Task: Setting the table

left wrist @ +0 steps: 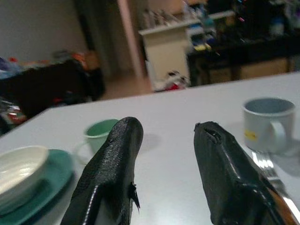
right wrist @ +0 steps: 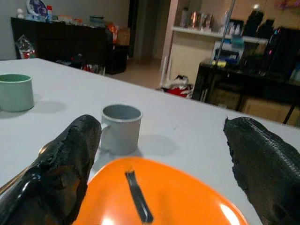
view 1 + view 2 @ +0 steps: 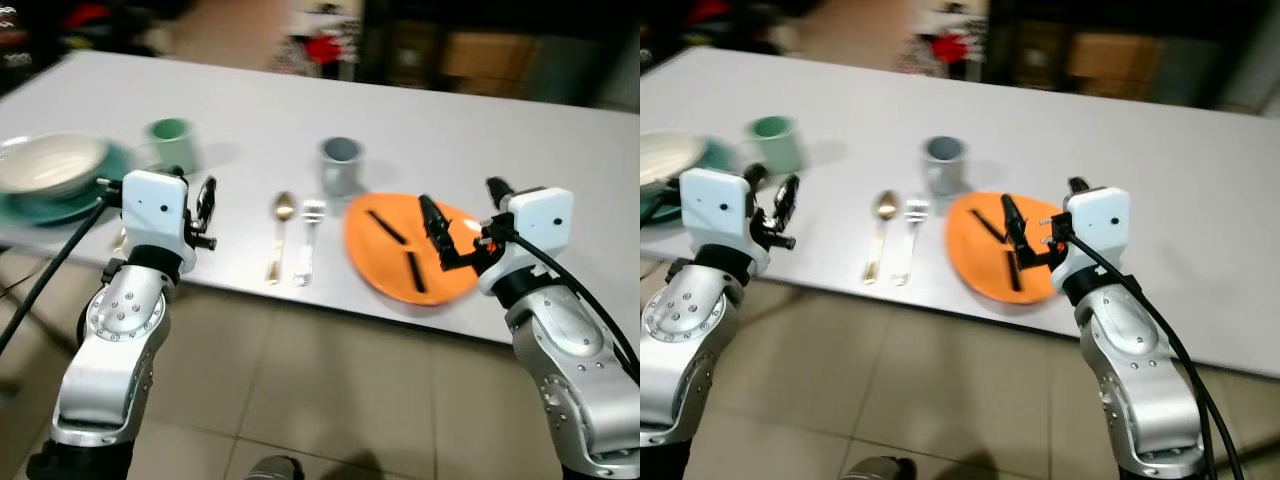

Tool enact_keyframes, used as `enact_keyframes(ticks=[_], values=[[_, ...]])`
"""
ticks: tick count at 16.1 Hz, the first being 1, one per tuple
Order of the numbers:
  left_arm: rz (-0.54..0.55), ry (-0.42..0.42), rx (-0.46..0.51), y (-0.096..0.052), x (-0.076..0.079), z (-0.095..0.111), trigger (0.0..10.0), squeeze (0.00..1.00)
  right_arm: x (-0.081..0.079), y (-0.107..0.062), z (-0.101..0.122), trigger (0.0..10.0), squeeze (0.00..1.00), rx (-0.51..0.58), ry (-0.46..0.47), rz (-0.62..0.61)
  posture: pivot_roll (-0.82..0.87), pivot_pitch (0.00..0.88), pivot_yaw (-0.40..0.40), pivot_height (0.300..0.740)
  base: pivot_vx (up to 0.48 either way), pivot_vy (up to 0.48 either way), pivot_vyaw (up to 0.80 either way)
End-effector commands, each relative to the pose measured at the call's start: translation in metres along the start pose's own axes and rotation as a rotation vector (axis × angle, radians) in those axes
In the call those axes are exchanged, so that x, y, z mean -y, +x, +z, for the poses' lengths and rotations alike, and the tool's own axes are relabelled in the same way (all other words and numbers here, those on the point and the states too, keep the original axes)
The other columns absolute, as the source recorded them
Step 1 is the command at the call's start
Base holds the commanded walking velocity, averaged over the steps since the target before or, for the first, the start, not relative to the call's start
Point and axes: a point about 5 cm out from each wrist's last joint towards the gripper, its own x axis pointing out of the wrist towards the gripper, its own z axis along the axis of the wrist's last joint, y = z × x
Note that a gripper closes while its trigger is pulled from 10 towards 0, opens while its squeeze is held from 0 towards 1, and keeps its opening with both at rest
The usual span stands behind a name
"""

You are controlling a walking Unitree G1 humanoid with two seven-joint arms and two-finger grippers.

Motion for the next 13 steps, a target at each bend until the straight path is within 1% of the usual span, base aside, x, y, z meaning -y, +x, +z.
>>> enact_keyframes(ticks=[1, 3, 5, 6, 7, 8, 10, 11, 12, 13], values=[[-0.017, 0.001, 0.022, -0.002, 0.005, 0.000, 10.0, 0.00, 0.001, -0.001, -0.005, 10.0, 0.00, -0.011, -0.025, -0.021, 0.09, 0.000, 0.015, 0.740, 0.000, 0.000, 0.80], [-0.014, 0.002, 0.021, -0.001, 0.011, -0.005, 10.0, 0.00, 0.004, -0.004, -0.012, 10.0, 0.00, -0.026, -0.010, -0.051, 0.10, 0.000, 0.025, 0.740, 0.000, 0.000, 0.80], [0.015, -0.018, 0.012, 0.000, 0.008, -0.006, 10.0, 0.00, 0.004, -0.004, -0.015, 10.0, 0.00, -0.026, 0.032, -0.060, 0.10, 0.000, 0.029, 0.740, 0.000, 0.000, 0.80], [0.009, -0.020, 0.009, -0.001, 0.008, -0.007, 10.0, 0.00, 0.003, -0.004, -0.016, 10.0, 0.00, -0.025, 0.033, -0.065, 0.10, 0.000, 0.030, 0.740, 0.000, 0.000, 0.80], [0.014, -0.060, -0.008, -0.002, 0.003, -0.010, 10.0, 0.00, 0.003, -0.006, -0.020, 10.0, 0.00, -0.052, 0.025, -0.103, 0.10, 0.000, 0.038, 0.740, 0.000, 0.000, 0.80], [0.017, -0.064, -0.008, -0.003, 0.002, -0.010, 10.0, 0.00, 0.002, -0.006, -0.021, 10.0, 0.00, -0.055, 0.025, -0.107, 0.10, 0.000, 0.038, 0.740, 0.000, 0.000, 0.80], [-0.005, -0.063, -0.047, 0.001, 0.003, -0.013, 10.0, 0.00, 0.006, -0.009, -0.023, 10.0, 0.00, -0.081, 0.012, -0.141, 0.09, 0.000, 0.049, 0.740, 0.000, 0.000, 0.80], [-0.009, -0.049, -0.059, 0.001, 0.004, -0.013, 10.0, 0.00, 0.009, -0.010, -0.023, 10.0, 0.00, -0.080, 0.015, -0.148, 0.09, 0.000, 0.048, 0.740, 0.000, 0.000, 0.80], [0.014, -0.004, -0.084, 0.001, 0.004, -0.014, 10.0, 0.00, 0.012, -0.010, -0.024, 10.0, 0.00, -0.082, 0.027, -0.155, 0.10, 0.000, 0.047, 0.740, 0.000, 0.000, 0.80], [0.017, 0.024, -0.100, 0.001, 0.004, -0.014, 10.0, 0.00, 0.013, -0.009, -0.023, 10.0, 0.00, -0.075, 0.018, -0.156, 0.10, 0.000, 0.047, 0.740, 0.000, 0.000, 0.80]])
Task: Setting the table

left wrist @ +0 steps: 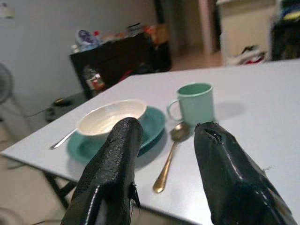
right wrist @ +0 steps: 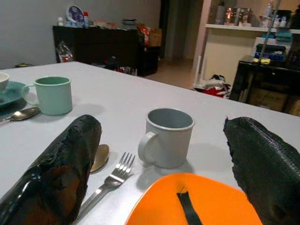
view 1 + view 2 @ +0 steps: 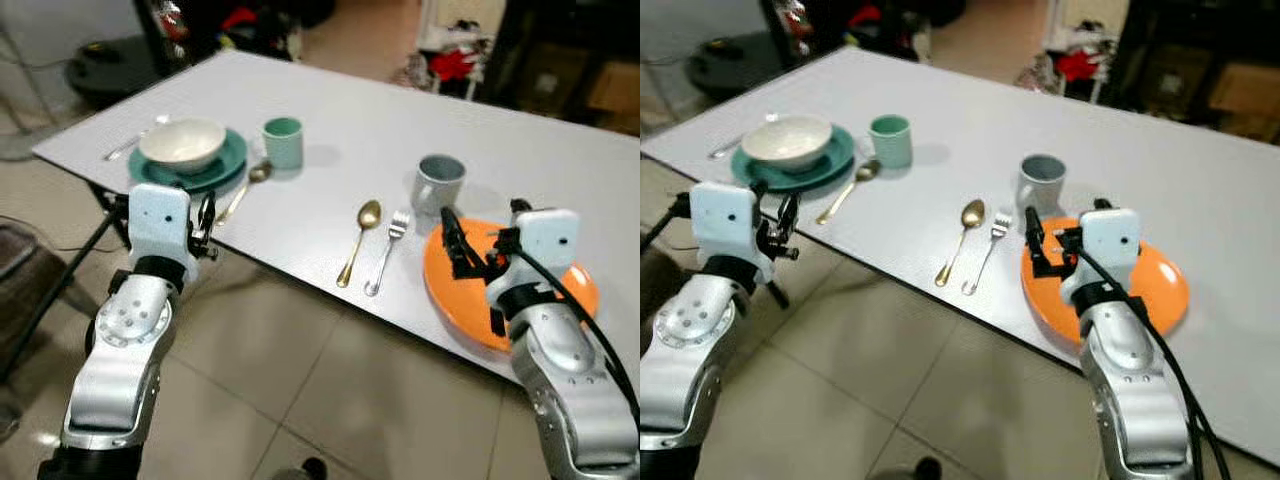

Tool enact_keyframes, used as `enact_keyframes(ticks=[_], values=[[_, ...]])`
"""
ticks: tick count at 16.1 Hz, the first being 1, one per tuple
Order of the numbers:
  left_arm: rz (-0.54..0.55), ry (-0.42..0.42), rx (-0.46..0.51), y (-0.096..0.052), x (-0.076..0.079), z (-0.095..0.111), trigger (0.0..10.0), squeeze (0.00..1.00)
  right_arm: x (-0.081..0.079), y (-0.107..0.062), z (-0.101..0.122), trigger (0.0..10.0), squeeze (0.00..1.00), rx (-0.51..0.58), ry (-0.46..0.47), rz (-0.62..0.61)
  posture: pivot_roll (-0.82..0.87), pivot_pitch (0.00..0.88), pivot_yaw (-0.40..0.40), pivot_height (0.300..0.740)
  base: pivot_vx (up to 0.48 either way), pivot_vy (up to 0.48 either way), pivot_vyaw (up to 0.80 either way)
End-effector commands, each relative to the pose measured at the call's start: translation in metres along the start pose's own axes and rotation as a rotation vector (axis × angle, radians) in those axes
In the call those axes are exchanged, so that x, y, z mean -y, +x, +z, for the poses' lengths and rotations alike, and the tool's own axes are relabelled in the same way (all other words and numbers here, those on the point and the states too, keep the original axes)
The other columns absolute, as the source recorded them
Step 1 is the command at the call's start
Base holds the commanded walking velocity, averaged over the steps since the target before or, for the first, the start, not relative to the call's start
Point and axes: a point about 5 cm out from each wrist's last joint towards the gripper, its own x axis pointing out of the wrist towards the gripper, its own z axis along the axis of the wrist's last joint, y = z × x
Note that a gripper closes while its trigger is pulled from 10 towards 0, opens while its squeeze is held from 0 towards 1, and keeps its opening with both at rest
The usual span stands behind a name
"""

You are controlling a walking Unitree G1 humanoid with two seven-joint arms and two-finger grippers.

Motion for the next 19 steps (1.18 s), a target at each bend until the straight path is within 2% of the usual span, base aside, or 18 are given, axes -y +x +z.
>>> enact_keyframes(ticks=[1, 3, 4, 7, 8, 10, 12, 14, 16, 17, 19], values=[[-0.018, 0.020, 0.003, 0.000, 0.002, 0.004, 10.0, 0.00, 0.002, 0.000, -0.001, 10.0, 0.00, -0.009, -0.001, -0.008, 0.10, 0.000, 0.049, 0.740, 0.000, 0.000, 0.80], [-0.032, -0.013, 0.001, -0.001, 0.000, 0.002, 10.0, 0.00, -0.004, -0.002, -0.001, 10.0, 0.00, -0.007, -0.002, 0.008, 0.08, 0.000, 0.055, 0.740, 0.000, 0.000, 0.80], [-0.036, -0.016, 0.036, 0.001, 0.002, 0.003, 10.0, 0.00, -0.006, -0.002, 0.000, 10.0, 0.00, 0.007, -0.001, 0.013, 0.09, 0.000, 0.052, 0.740, 0.000, 0.000, 0.80], [-0.010, -0.059, 0.053, -0.001, 0.005, 0.004, 10.0, 0.00, -0.004, 0.000, 0.002, 10.0, 0.00, 0.044, -0.030, 0.004, 0.11, 0.000, 0.032, 0.740, 0.000, 0.000, 0.80], [-0.025, -0.080, 0.076, -0.004, 0.005, 0.007, 10.0, 0.00, -0.003, 0.001, 0.001, 10.0, 0.00, 0.032, -0.005, 0.014, 0.11, 0.000, 0.028, 0.740, 0.000, 0.000, 0.80], [-0.031, -0.114, 0.082, -0.005, 0.003, 0.004, 10.0, 0.00, -0.005, 0.000, -0.003, 10.0, 0.00, 0.020, -0.046, 0.018, 0.09, 0.000, 0.042, 0.740, 0.000, 0.000, 0.80], [-0.021, -0.030, 0.071, 0.000, 0.007, -0.002, 10.0, 0.00, -0.001, -0.004, -0.001, 10.0, 0.00, 0.025, -0.014, -0.006, 0.08, 0.000, 0.045, 0.740, 0.000, 0.000, 0.80], [-0.008, -0.054, 0.068, -0.002, 0.010, 0.003, 10.0, 0.00, 0.001, -0.002, 0.000, 10.0, 0.00, 0.034, -0.023, 0.000, 0.10, 0.000, 0.029, 0.740, 0.000, 0.000, 0.80], [0.011, 0.019, 0.023, -0.006, 0.005, 0.002, 10.0, 0.00, 0.003, 0.000, -0.002, 10.0, 0.00, 0.045, -0.052, -0.041, 0.11, 0.000, 0.027, 0.740, 0.000, 0.000, 0.80], [-0.027, 0.004, 0.036, -0.007, 0.003, 0.001, 10.0, 0.00, 0.000, -0.001, -0.006, 10.0, 0.00, 0.005, -0.024, -0.048, 0.09, 0.000, 0.039, 0.740, 0.000, 0.000, 0.80], [-0.057, -0.013, 0.015, -0.005, 0.006, -0.004, 10.0, 0.00, -0.004, -0.008, -0.011, 10.0, 0.00, -0.050, 0.041, 0.022, 0.08, 0.000, 0.053, 0.740, 0.000, 0.000, 0.80]])
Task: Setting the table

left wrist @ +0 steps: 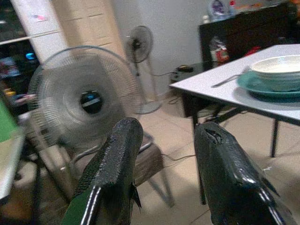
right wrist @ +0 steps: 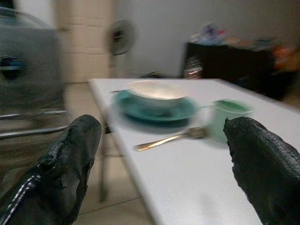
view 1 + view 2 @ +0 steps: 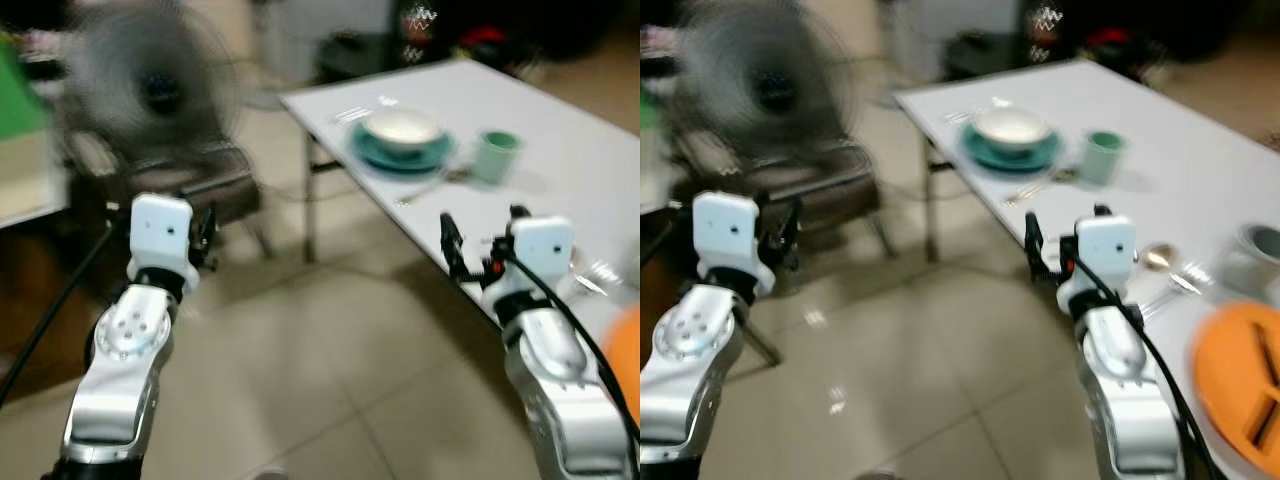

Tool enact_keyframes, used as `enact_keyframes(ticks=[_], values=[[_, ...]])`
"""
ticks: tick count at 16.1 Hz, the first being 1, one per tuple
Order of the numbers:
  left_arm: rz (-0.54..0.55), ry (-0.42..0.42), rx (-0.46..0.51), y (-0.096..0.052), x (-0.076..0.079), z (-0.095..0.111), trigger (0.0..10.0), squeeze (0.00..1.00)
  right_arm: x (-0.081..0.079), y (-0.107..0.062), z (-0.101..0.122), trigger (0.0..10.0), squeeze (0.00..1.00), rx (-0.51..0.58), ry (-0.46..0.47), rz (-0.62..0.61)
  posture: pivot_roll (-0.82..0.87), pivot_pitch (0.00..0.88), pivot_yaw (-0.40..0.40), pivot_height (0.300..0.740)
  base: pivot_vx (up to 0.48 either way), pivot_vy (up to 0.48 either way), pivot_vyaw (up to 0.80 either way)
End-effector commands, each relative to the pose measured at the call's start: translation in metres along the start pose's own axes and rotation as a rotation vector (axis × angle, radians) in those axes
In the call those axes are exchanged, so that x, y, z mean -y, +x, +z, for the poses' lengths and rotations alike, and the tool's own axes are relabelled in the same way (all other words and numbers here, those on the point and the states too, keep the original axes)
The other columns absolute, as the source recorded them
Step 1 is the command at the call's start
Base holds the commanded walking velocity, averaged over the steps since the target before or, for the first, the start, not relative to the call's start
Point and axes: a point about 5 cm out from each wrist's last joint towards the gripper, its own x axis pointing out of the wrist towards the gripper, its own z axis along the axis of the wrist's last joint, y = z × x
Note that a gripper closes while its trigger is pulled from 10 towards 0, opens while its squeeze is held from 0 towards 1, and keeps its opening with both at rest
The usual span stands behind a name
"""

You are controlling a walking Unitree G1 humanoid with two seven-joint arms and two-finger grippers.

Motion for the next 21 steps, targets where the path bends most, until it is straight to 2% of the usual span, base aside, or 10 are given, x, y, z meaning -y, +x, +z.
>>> enact_keyframes(ticks=[1, 2, 4, 6, 8, 12, 14, 16, 20, 21], values=[[-0.036, -0.013, -0.005, 0.002, 0.006, 0.002, 10.0, 0.00, 0.000, -0.003, -0.002, 10.0, 0.00, -0.034, 0.046, 0.034, 0.09, 0.000, 0.050, 0.740, 0.000, 0.000, 0.80], [-0.054, -0.022, -0.008, 0.000, 0.012, 0.005, 10.0, 0.00, -0.005, -0.003, -0.006, 10.0, 0.00, -0.060, 0.102, 0.101, 0.11, 0.000, 0.041, 0.740, 0.000, 0.000, 0.80], [-0.053, -0.013, -0.017, -0.005, 0.010, 0.004, 10.0, 0.00, -0.013, -0.002, -0.006, 10.0, 0.00, -0.065, 0.124, 0.145, 0.12, 0.000, 0.039, 0.740, 0.000, 0.000, 0.80], [-0.070, -0.028, -0.011, -0.006, 0.010, 0.001, 10.0, 0.00, -0.019, -0.006, -0.005, 10.0, 0.00, -0.070, 0.128, 0.173, 0.07, 0.000, 0.064, 0.740, 0.000, 0.000, 0.80], [-0.096, -0.001, -0.015, -0.003, 0.015, 0.000, 10.0, 0.00, -0.017, -0.008, -0.003, 10.0, 0.00, -0.071, 0.133, 0.175, 0.08, 0.000, 0.062, 0.740, 0.000, 0.000, 0.80], [-0.073, -0.021, -0.007, -0.007, 0.011, 0.003, 10.0, 0.00, -0.025, -0.003, -0.003, 10.0, 0.00, -0.075, 0.127, 0.270, 0.11, 0.000, 0.047, 0.740, 0.000, 0.000, 0.80], [-0.080, -0.045, -0.014, -0.004, 0.010, -0.001, 10.0, 0.00, -0.033, -0.002, 0.000, 10.0, 0.00, -0.066, 0.116, 0.300, 0.07, 0.000, 0.067, 0.740, 0.302, 0.000, 0.80], [-0.088, -0.032, -0.003, 0.001, 0.012, 0.002, 10.0, 0.00, -0.032, -0.003, 0.001, 10.0, 0.00, -0.061, 0.131, 0.302, 0.09, 0.000, 0.060, 0.740, 0.343, 0.000, 0.80], [-0.055, -0.037, -0.008, -0.006, 0.005, 0.002, 10.0, 0.00, -0.040, 0.000, -0.003, 10.0, 0.00, -0.069, 0.126, 0.344, 0.10, 0.000, 0.056, 0.740, 0.368, 0.000, 0.80], [-0.056, -0.040, -0.012, -0.004, 0.004, 0.000, 10.0, 0.00, -0.042, -0.001, -0.002, 10.0, 0.00, -0.065, 0.095, 0.350, 0.08, 0.000, 0.066, 0.740, 0.405, 0.000, 0.80]])
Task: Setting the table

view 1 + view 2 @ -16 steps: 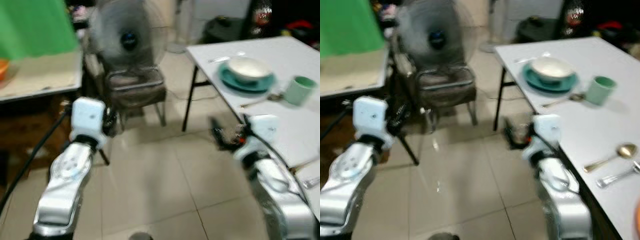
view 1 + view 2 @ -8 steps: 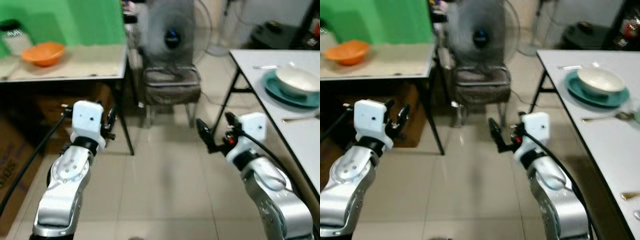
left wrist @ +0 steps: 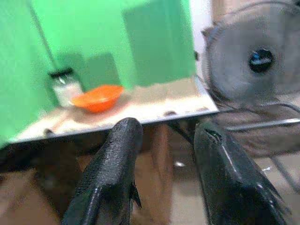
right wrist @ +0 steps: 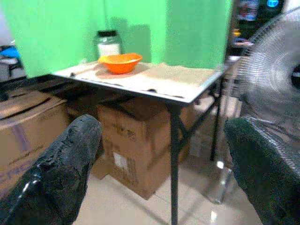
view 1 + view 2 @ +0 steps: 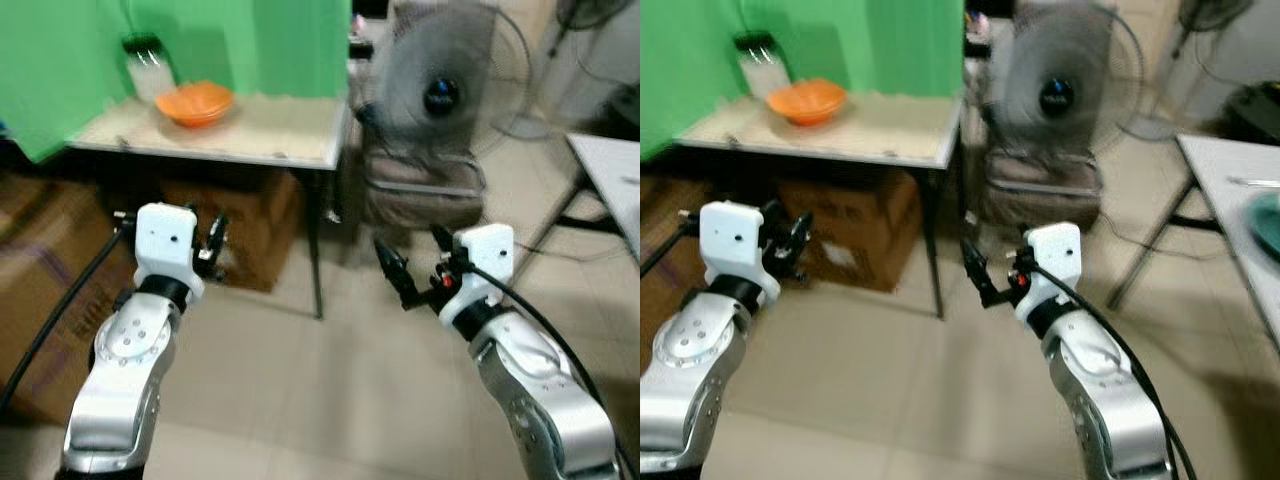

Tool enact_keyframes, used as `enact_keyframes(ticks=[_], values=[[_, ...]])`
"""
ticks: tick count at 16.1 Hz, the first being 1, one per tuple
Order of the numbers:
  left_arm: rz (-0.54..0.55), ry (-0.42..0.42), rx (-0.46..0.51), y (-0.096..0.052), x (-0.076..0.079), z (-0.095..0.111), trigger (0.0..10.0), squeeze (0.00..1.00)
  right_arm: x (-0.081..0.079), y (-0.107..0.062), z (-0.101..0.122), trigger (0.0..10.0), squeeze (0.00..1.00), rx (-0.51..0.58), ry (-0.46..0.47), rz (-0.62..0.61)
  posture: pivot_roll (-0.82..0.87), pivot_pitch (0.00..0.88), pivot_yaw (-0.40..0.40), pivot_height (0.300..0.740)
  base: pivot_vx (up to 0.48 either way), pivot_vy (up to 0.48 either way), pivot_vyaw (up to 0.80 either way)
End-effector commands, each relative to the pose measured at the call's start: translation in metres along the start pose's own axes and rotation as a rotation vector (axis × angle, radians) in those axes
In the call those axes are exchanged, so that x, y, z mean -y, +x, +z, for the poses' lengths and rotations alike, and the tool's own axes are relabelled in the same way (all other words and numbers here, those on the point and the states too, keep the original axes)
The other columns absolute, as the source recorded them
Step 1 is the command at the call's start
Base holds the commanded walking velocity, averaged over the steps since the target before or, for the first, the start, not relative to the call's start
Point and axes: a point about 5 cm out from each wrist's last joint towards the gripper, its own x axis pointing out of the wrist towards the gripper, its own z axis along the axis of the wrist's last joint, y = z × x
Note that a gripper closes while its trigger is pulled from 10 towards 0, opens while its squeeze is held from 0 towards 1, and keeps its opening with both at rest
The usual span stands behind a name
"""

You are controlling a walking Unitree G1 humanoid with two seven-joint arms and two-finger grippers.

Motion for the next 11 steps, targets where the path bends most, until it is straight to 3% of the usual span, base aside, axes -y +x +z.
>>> enact_keyframes(ticks=[1, 6, 8, 11], values=[[-0.020, 0.012, 0.007, 0.004, 0.002, 0.001, 10.0, 0.00, 0.000, -0.001, 0.002, 10.0, 0.00, 0.008, -0.013, -0.011, 0.08, 0.000, 0.066, 0.740, 0.409, 0.000, 0.00], [-0.013, 0.020, 0.002, -0.003, 0.001, 0.002, 10.0, 0.00, 0.008, 0.003, 0.002, 10.0, 0.00, 0.025, 0.039, -0.065, 0.11, 0.000, 0.055, 0.740, 0.407, 0.000, 0.00], [-0.030, 0.029, -0.006, 0.003, 0.003, -0.003, 10.0, 0.00, 0.010, 0.001, 0.003, 10.0, 0.00, 0.029, 0.037, -0.112, 0.09, 0.000, 0.060, 0.740, 0.409, 0.000, 0.00], [-0.024, 0.017, -0.003, 0.000, 0.005, 0.001, 10.0, 0.00, 0.009, 0.003, 0.002, 10.0, 0.00, 0.024, 0.040, -0.084, 0.13, 0.000, 0.040, 0.740, 0.410, 0.000, 0.00]])
